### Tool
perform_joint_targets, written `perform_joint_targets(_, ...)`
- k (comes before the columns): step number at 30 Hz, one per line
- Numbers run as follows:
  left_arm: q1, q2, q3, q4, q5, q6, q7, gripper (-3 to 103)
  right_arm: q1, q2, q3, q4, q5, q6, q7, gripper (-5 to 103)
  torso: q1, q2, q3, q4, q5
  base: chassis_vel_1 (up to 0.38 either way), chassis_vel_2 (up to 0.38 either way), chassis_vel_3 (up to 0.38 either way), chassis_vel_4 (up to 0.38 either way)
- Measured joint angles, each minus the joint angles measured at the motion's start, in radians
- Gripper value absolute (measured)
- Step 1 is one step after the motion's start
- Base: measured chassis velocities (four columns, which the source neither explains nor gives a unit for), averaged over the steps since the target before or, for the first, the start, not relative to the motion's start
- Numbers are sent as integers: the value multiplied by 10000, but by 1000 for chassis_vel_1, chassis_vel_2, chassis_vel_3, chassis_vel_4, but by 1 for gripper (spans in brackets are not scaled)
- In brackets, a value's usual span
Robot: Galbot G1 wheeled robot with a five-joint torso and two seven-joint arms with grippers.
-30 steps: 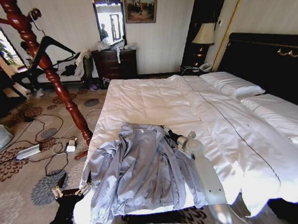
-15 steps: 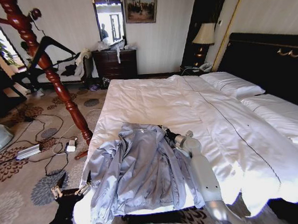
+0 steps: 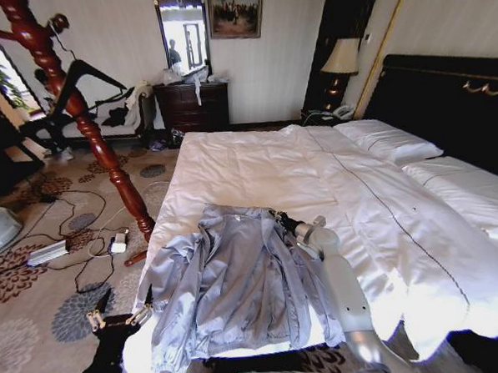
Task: Pick up the clothes from the bed and hang them on the clothes hanger.
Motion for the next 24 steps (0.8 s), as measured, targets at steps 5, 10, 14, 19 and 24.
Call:
perform_joint_targets(5, -3, -3, 3, 0, -4, 7, -3, 100, 0, 8, -68, 2, -27, 0, -11, 1, 0, 0, 0, 0, 0, 0, 0, 0, 0)
perform_joint_targets(10, -65, 24, 52, 47, -6, 30, -4, 100, -57, -29, -173, 94, -163, -1, -53, 0, 0, 0, 0, 0, 0, 0, 0, 0, 0)
perform_joint_targets(14, -209, 135, 93, 140, -66, 53, -6, 100, -52, -88, -268, 181, -454, 24, -217, 0, 0, 0, 0, 0, 1, 0, 0, 0, 0)
perform_joint_targets(19, -492, 337, 170, 353, -247, 86, -10, 100, -26, -104, -321, 227, -556, 78, -332, 0, 0, 0, 0, 0, 0, 0, 0, 0, 0)
perform_joint_targets(24, -899, 677, 238, 577, -609, 235, -27, 100, 0, -134, -406, 252, -761, 133, -473, 0, 0, 0, 0, 0, 1, 0, 0, 0, 0)
